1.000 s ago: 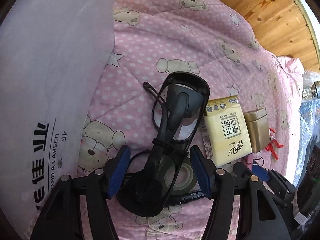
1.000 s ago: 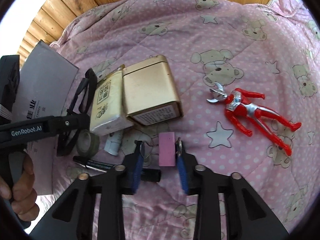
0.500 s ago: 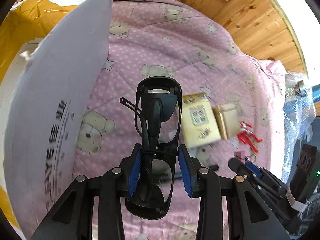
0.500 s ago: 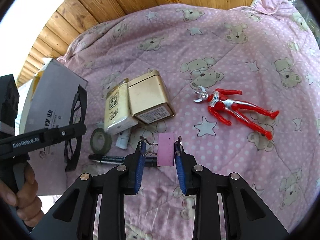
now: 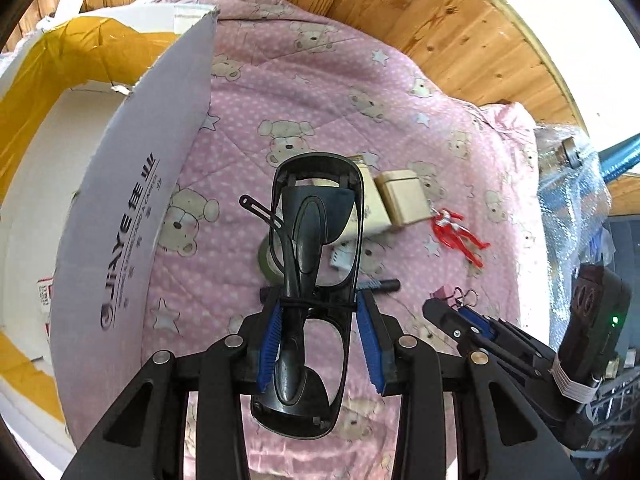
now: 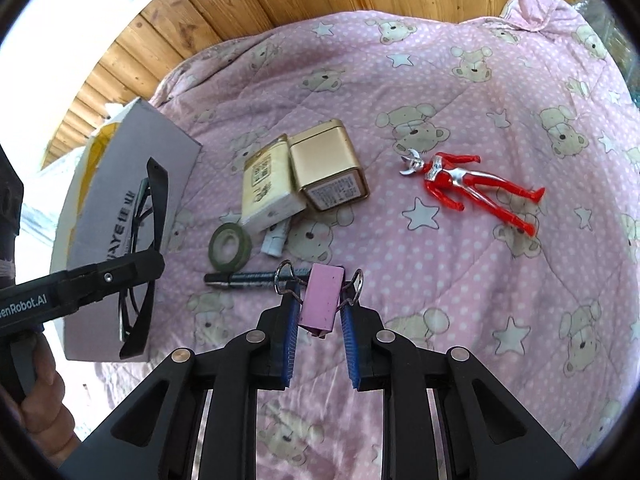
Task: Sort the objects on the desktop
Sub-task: 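Carry the glasses and binder clip in both tools over the yellow-taped box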
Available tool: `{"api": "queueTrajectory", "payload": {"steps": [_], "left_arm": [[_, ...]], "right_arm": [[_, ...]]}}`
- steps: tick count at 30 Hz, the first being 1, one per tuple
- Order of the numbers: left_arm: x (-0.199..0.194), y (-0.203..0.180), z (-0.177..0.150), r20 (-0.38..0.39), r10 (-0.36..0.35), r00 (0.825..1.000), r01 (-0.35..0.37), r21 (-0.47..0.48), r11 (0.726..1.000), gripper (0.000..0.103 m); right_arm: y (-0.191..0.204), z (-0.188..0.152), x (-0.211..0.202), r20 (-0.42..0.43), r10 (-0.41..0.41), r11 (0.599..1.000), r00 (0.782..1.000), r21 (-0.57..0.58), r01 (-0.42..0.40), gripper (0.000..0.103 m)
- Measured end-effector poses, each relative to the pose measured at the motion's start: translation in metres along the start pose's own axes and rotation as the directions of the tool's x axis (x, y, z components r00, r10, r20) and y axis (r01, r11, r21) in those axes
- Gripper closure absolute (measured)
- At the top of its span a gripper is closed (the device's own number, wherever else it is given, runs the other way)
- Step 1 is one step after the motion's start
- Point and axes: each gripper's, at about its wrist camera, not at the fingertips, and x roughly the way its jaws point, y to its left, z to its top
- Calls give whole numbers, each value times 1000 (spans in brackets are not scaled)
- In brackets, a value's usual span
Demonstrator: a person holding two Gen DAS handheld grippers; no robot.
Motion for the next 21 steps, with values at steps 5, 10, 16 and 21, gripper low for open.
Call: {"api": "queueTrajectory", "payload": {"steps": [5, 10, 16, 21], "left_arm": [[-12, -7, -12, 8, -12, 1000, 12, 11, 1000, 65], [-26, -13, -23, 23, -27, 999, 27, 14, 1000, 65], [-43, -19, -32, 51, -39, 998, 38, 28, 999, 65], [-58, -22, -38, 78, -51, 996, 48, 40, 998, 65]], "right_arm": [[4, -7, -12, 9, 12, 1000, 1000, -1, -12, 82], [8, -14, -24, 16, 22, 1000, 1000, -4, -21, 82], [16, -22, -36, 24, 34, 999, 999, -29, -33, 82], [26, -27, -45, 31, 37, 998, 999, -53, -36, 82]]}}
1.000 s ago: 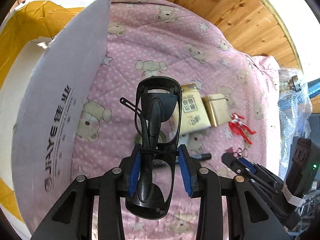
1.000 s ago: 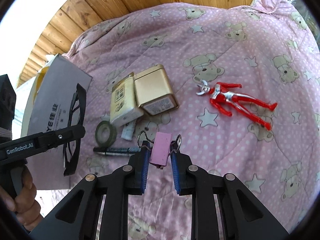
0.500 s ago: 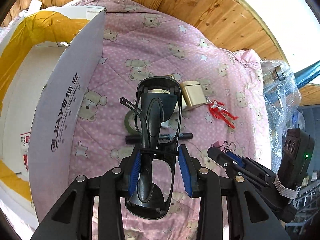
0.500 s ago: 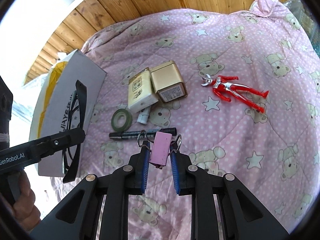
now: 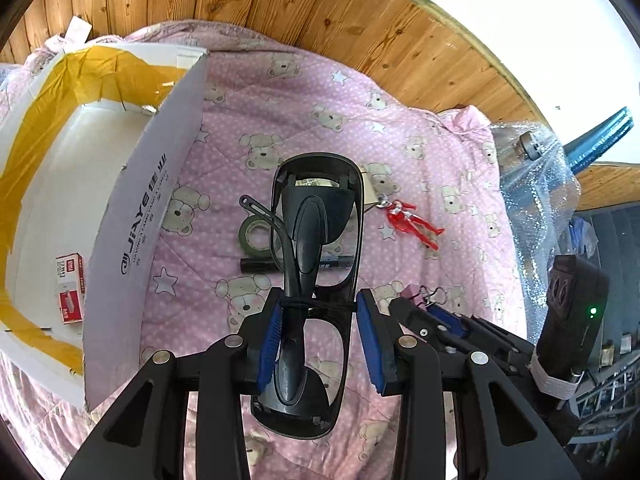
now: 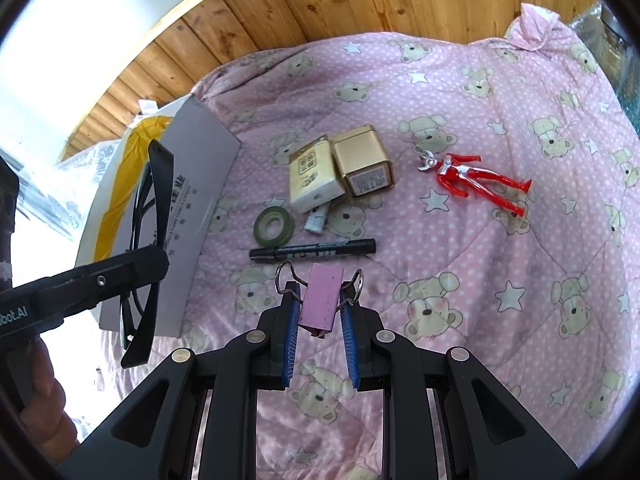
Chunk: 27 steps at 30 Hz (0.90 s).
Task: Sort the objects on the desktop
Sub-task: 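Carry the glasses and binder clip in both tools over the yellow-taped box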
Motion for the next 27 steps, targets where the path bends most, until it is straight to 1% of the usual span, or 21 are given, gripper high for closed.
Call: {"api": "queueTrajectory", "payload": {"steps": [12, 27], "left_arm": [[-38, 2, -10, 80, -29, 996, 30, -11, 999, 65], [-75, 26, -20, 156, -56, 986, 67, -65, 996, 65]], "right_arm": [[33, -7, -22, 24, 4, 997, 1000, -82, -2, 82], [79, -12, -31, 25, 17, 980, 1000, -196, -12, 82]]}}
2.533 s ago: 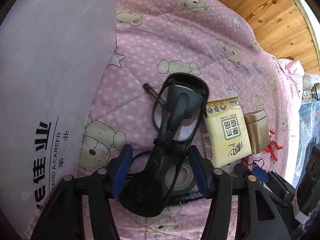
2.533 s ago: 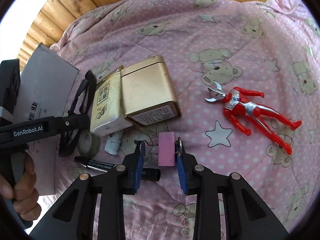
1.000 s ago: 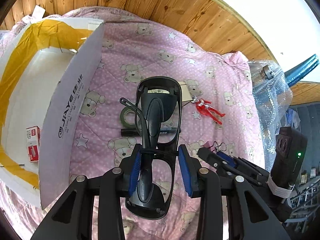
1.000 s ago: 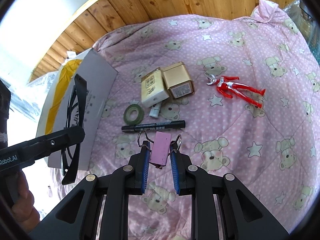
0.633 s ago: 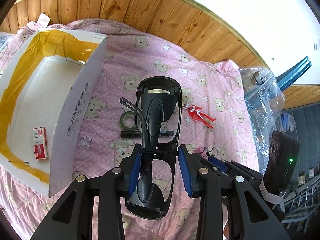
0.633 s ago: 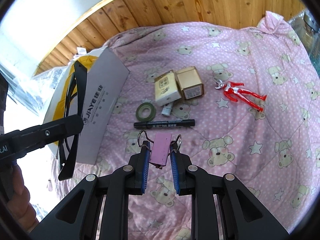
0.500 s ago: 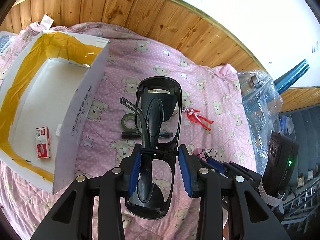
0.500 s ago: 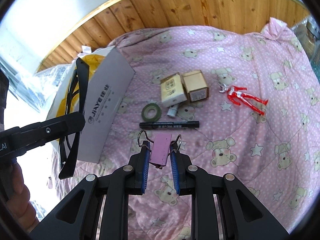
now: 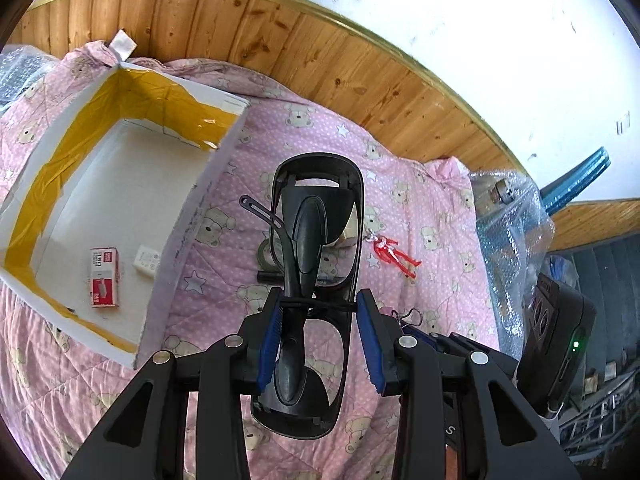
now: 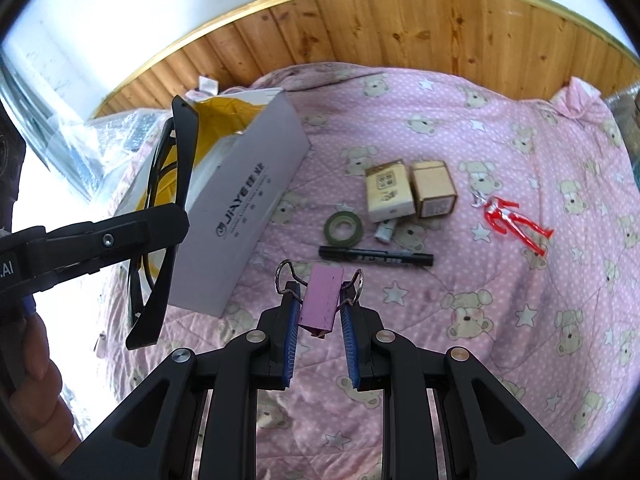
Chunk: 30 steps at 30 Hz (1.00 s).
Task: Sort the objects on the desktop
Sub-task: 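Carry the glasses and binder clip in both tools over the yellow-taped box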
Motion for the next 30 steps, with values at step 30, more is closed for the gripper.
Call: {"api": "queueTrajectory", "payload": {"steps": [30], "left_arm": [[-49, 112, 29, 108, 36, 994, -10, -228, 974, 65]], "right_arm": [[116, 62, 33, -28, 72, 970, 997, -231, -76, 82]]}}
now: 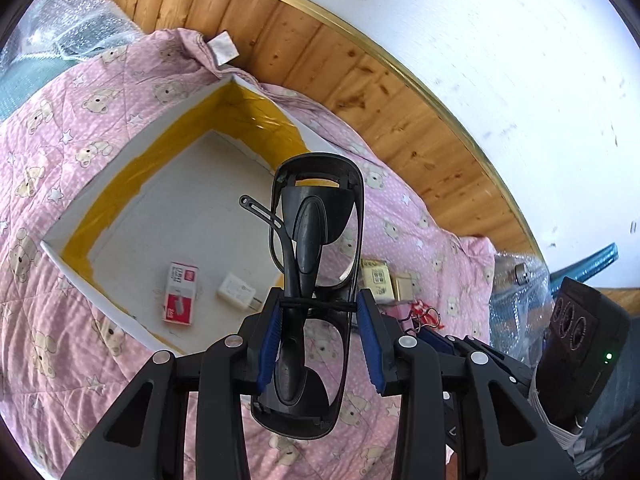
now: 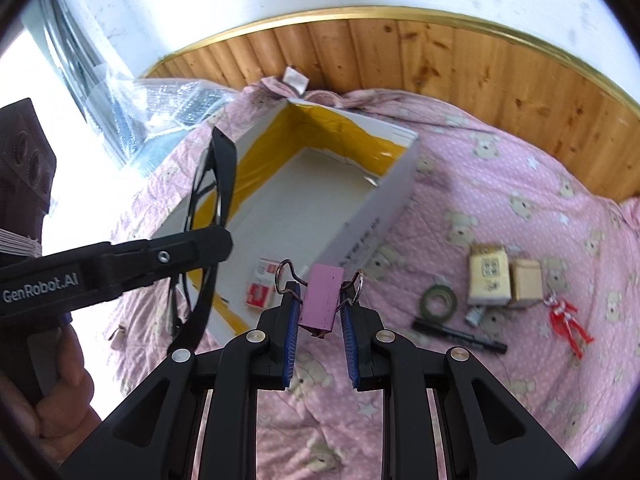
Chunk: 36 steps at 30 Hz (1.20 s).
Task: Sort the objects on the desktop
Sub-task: 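Carry the glasses and binder clip in both tools over the yellow-taped box, then open both tools to drop the glasses and binder clip into the box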
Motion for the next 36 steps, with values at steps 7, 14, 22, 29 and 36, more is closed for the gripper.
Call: {"api": "queueTrajectory", "payload": {"steps": [7, 14, 22, 29, 36], "left_arm": [[-3, 22, 21, 18, 3, 1000, -2, -40, 999, 65], [8, 42, 43, 10, 26, 1000, -25, -59, 998, 65], [27, 53, 60, -6, 42, 999, -42, -60, 997, 65], [48, 66, 75, -29, 64, 997, -66, -55, 996, 65], [69, 70, 84, -55, 72, 996, -75, -48, 996, 65]], "right_arm": [[17, 22, 12, -2, 12, 1000, 1000, -28, -12, 82], [29, 45, 32, -14, 18, 998, 1000, -57, -19, 82], [34, 63, 60, -44, 20, 997, 999, -74, -23, 82], [34, 77, 82, -60, 20, 997, 998, -78, -24, 82], [29, 87, 99, -73, 26, 997, 997, -71, -31, 82]]}}
